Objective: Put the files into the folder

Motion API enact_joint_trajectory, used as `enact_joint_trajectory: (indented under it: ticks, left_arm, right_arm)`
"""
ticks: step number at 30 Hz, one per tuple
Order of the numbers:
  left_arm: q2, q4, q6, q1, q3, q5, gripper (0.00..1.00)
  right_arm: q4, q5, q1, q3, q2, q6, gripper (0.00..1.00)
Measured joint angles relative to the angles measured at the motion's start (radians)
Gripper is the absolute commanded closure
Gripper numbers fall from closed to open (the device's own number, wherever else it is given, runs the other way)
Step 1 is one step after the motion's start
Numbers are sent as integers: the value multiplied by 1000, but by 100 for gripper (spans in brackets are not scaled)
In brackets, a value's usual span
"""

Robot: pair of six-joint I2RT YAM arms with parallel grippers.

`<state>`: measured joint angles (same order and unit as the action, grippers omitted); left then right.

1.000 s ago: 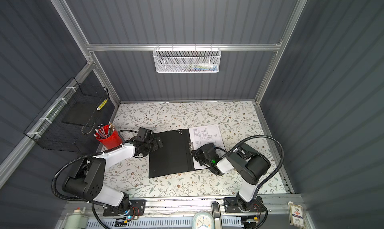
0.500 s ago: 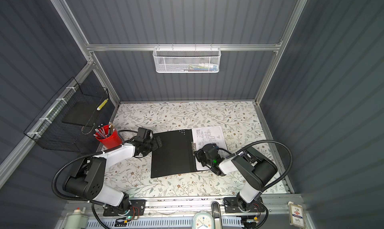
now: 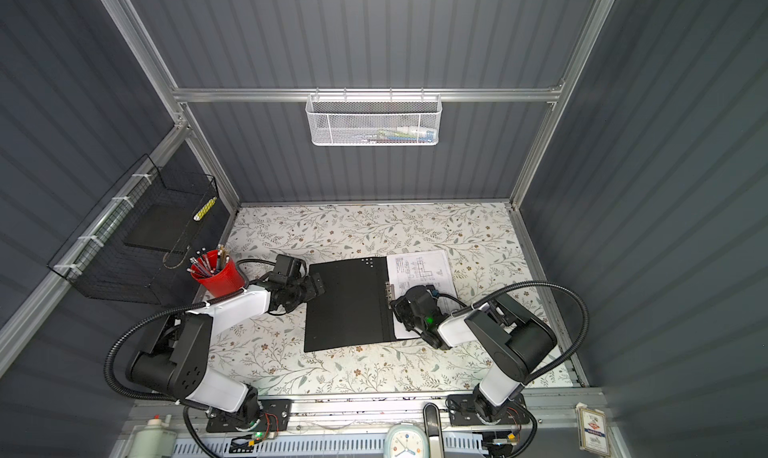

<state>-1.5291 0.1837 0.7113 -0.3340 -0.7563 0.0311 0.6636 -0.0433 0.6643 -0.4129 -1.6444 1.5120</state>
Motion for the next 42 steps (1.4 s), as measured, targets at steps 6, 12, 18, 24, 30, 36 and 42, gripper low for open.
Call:
enact_joint_trajectory:
  ticks: [6, 12, 18, 24, 30, 36, 42]
  left_arm:
    - [71, 178, -41, -40, -16, -38, 21]
    - [52, 182, -50, -130, -55, -4, 63]
    - [-45, 135, -41, -206, -56, 42, 93]
    - [-65, 118, -41, -214, -57, 35, 100]
    - [-82, 127, -22, -217, -73, -16, 100]
    - [-98, 127, 10, -217, -88, -71, 100]
    - [-126, 127, 34, -217, -103, -101, 100]
  right_arm:
    - [-25, 2, -2, -2, 14, -13, 100]
    - [-35, 0, -2, -7, 18, -29, 100]
    - [-64, -5, -6, -12, 37, -37, 100]
    - [-119, -9, -7, -27, 61, -57, 100]
    - [-209, -9, -7, -38, 107, -77, 100]
    - [-301, 2, -7, -43, 157, -89, 100]
    - [-322, 6, -10, -50, 156, -107, 100]
